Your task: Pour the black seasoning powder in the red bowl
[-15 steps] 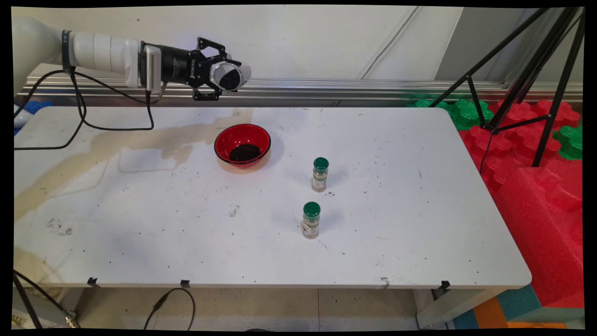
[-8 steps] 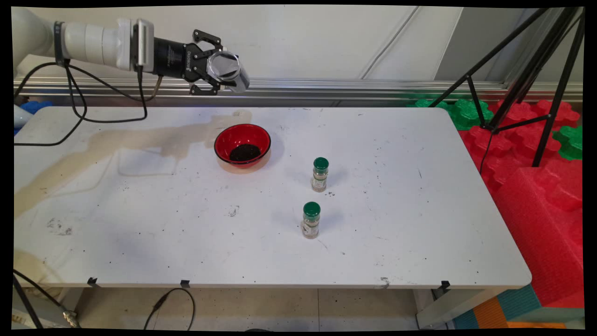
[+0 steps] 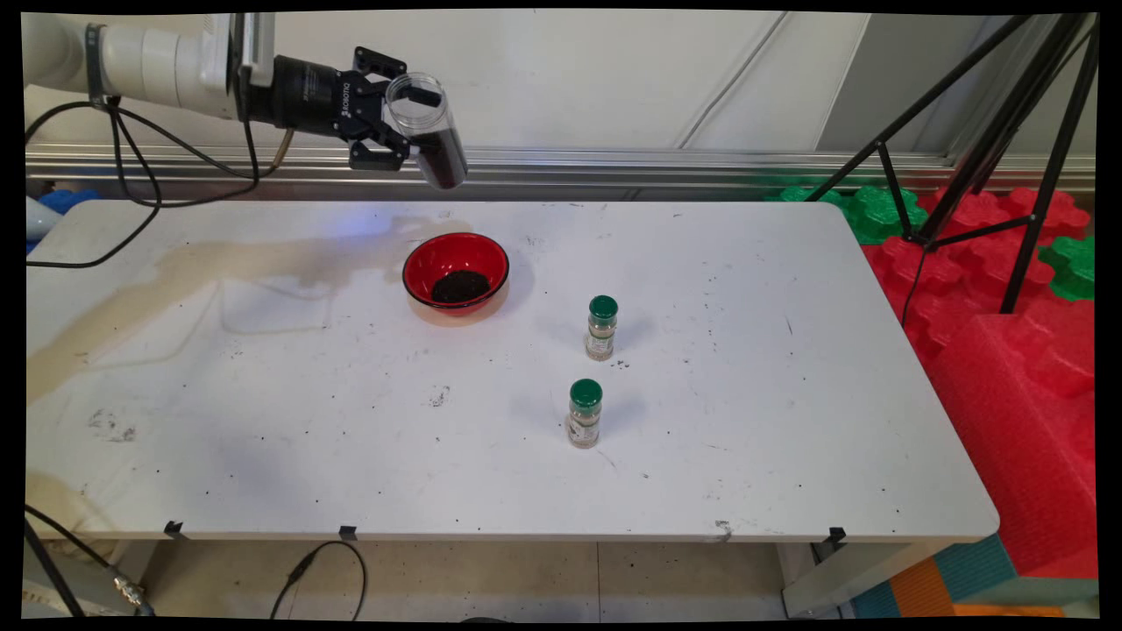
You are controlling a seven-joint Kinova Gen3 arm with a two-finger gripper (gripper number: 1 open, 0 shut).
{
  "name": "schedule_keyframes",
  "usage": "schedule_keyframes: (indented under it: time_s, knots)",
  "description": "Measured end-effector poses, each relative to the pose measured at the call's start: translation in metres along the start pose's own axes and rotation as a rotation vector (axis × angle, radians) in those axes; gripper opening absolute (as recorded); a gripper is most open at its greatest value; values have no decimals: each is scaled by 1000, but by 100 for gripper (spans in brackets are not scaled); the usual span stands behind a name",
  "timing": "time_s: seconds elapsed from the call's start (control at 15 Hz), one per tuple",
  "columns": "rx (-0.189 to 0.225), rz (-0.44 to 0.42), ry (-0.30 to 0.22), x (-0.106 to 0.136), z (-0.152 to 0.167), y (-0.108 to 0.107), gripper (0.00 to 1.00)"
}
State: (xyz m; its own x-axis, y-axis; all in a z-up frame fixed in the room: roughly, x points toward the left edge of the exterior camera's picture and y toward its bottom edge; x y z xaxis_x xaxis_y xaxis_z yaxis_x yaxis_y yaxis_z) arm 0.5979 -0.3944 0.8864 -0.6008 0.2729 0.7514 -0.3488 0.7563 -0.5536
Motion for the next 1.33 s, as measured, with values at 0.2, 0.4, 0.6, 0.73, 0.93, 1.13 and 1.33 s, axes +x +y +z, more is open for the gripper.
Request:
schedule_keyframes:
  time_s: [0.2,0.4,0.6,0.73,0.93,1.13,1.33]
  knots:
    - [-13,-89,10,5,-4,-1,0]
    - [-30,-181,24,12,-8,-3,0]
    - [-48,-258,36,19,-11,-4,0]
    - [-62,-305,44,23,-13,-5,0]
    - [-86,-369,57,31,-17,-4,0]
    - [-110,-412,66,37,-20,-3,0]
    - [-135,-450,73,45,-22,1,0]
